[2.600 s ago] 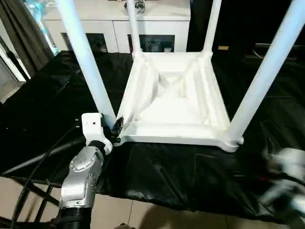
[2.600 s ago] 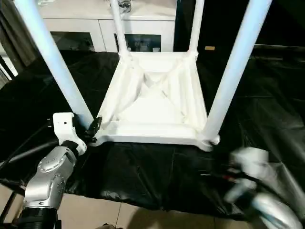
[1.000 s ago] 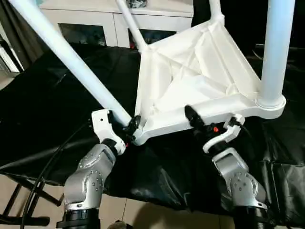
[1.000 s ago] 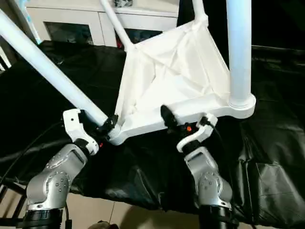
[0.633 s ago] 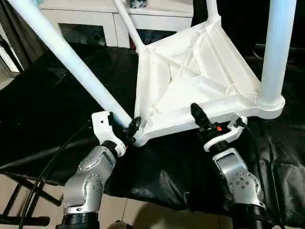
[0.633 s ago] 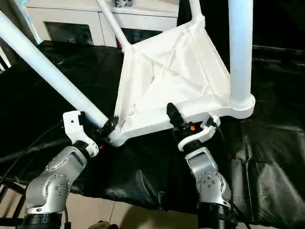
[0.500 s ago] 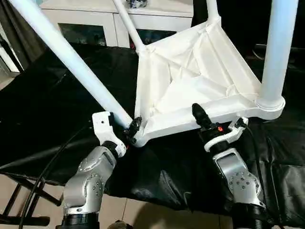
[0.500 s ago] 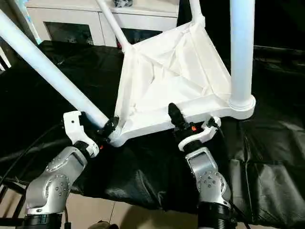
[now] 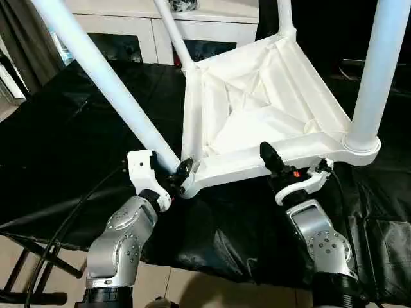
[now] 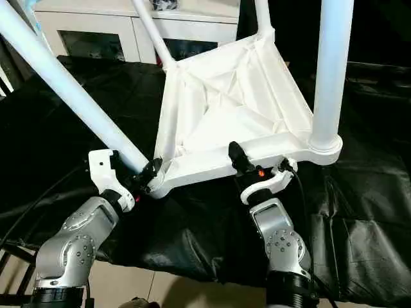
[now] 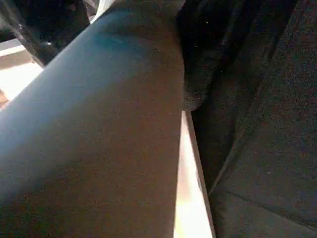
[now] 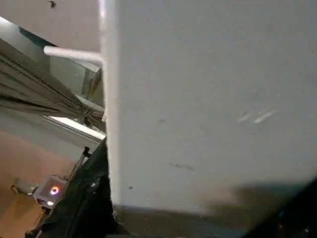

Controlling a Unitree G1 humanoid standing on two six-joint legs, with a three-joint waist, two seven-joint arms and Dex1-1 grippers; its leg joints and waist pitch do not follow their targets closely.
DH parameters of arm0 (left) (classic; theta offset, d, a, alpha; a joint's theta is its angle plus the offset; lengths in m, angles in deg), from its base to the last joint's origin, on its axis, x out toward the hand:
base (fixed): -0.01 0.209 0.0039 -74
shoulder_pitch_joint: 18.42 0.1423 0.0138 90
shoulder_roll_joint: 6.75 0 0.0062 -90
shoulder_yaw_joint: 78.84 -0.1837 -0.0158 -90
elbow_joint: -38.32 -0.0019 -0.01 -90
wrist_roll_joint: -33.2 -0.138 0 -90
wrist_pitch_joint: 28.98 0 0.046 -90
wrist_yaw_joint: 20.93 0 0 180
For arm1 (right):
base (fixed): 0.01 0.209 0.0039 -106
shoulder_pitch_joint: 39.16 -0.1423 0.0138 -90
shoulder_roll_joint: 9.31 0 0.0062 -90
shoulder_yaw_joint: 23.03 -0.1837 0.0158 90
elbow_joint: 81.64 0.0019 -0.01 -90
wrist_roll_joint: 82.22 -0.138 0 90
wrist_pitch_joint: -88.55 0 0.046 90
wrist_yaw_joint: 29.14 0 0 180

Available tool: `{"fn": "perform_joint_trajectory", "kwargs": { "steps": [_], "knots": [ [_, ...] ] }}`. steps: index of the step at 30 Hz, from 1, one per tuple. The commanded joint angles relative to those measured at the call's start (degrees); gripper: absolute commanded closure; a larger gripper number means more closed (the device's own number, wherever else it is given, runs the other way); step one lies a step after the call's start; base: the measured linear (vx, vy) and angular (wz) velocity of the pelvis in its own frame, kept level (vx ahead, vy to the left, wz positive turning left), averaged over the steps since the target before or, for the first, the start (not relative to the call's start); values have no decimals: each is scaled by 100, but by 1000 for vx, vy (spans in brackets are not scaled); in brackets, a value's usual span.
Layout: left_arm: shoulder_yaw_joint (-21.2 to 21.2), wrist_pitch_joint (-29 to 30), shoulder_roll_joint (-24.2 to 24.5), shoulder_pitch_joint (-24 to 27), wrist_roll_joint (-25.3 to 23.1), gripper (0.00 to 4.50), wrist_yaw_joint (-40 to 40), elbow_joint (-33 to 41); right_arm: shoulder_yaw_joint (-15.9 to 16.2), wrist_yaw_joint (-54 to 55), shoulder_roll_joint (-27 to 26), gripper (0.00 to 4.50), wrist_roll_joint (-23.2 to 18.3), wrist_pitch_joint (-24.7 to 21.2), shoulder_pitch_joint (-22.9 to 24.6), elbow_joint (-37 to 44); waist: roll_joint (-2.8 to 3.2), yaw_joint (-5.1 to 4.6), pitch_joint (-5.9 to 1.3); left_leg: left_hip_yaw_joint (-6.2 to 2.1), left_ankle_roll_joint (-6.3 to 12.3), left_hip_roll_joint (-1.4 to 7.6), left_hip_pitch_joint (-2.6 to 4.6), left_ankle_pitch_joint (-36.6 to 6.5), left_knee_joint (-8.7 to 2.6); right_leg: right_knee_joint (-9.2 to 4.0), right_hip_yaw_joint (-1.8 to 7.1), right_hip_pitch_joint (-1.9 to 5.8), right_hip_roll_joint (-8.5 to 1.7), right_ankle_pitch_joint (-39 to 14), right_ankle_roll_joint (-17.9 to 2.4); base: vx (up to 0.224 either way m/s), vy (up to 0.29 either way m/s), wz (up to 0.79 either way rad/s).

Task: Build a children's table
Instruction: Flip table

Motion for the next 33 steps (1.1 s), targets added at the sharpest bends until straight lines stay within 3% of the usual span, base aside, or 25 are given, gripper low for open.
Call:
{"fn": "perform_joint_trajectory", "kwargs": {
  "steps": [1,3,5,9,11,13,16,19,20,22,23,25,26,28,31,33],
  "knots": [
    [-48,88,-49,29,326,202,338,-106,-90,19,36,218,11,85,-123,246,-59,38,-343,-119,78,201,123,-563,-375,-311,147,192,-232,-12,-957,0,0,0],
    [-53,95,49,46,308,167,370,-77,-136,69,39,221,12,141,-116,305,-55,40,-347,-118,68,194,123,-536,-372,-306,146,191,-232,8,-953,0,0,0],
    [-69,235,183,103,394,164,529,20,-157,83,60,225,23,177,-118,348,-33,47,-364,-119,43,192,129,-463,-362,-286,144,185,-229,76,-985,0,0,0],
    [-284,92,582,242,125,125,802,182,-185,197,68,232,22,241,-134,463,-38,77,-416,-119,293,154,68,131,-264,-178,134,183,-190,1045,-1019,0,0,0],
    [-287,-13,734,302,-71,119,740,208,-208,269,79,233,31,279,-147,529,-39,76,-387,-103,338,163,71,-114,-282,-209,138,167,-203,798,-1011,0,0,0],
    [-187,-141,1048,514,-236,92,761,358,-247,370,164,234,99,356,-170,673,-25,91,-365,-108,194,197,95,-514,-327,-255,143,151,-218,147,-964,0,0,0],
    [-237,-362,1276,768,-335,75,903,587,-268,446,218,234,232,423,-168,786,12,93,-349,-121,5,212,115,-716,-362,-277,145,125,-201,-189,-865,0,0,0],
    [-368,-512,1438,964,-403,40,1045,811,-300,549,243,234,259,476,-174,878,20,116,-348,-122,-69,210,128,-781,-367,-284,152,109,-190,-227,-745,0,0,0],
    [-475,-574,1560,1083,-444,40,1165,1023,-297,621,275,234,311,530,-179,956,47,135,-356,-120,-107,208,143,-798,-369,-279,153,94,-184,-226,-706,0,0,0],
    [-568,-649,1653,1164,-487,37,1285,1205,-298,696,304,235,363,568,-184,1022,35,156,-360,-116,-141,207,139,-777,-367,-266,154,83,-180,-136,-665,0,0,0],
    [-614,-710,1702,1215,-523,37,1322,1337,-284,760,342,235,452,610,-183,1072,86,166,-359,-119,-178,204,137,-814,-373,-259,155,78,-181,-146,-668,0,0,0],
    [-827,-908,1909,1288,-672,37,1468,1662,-237,883,482,236,663,631,-149,1293,96,155,-353,-134,-244,196,123,-870,-381,-265,150,97,-169,-137,-608,0,0,0],
    [-928,-1034,1999,1279,-806,37,1511,1722,-199,903,561,236,783,629,-120,1390,107,153,-357,-135,-253,190,121,-869,-377,-267,148,98,-166,-126,-581,0,0,0],
    [-1038,-1158,2077,1194,-912,37,1574,1793,-110,991,717,236,1010,571,-62,1562,62,146,-359,-121,-194,174,112,-782,-356,-268,160,106,-164,-62,-516,0,0,0],
    [-1155,-1415,2039,918,-1044,37,1556,1881,-16,1147,986,236,1276,421,104,1874,97,169,-367,-105,-182,170,136,-775,-342,-297,177,88,-165,-359,-389,0,0,0],
    [-1185,-1264,1925,680,-899,37,1555,2021,-41,1267,1120,236,1312,303,229,2073,102,155,-363,-108,-253,167,128,-802,-350,-295,173,88,-160,-466,-353,0,0,0]
  ]
}}
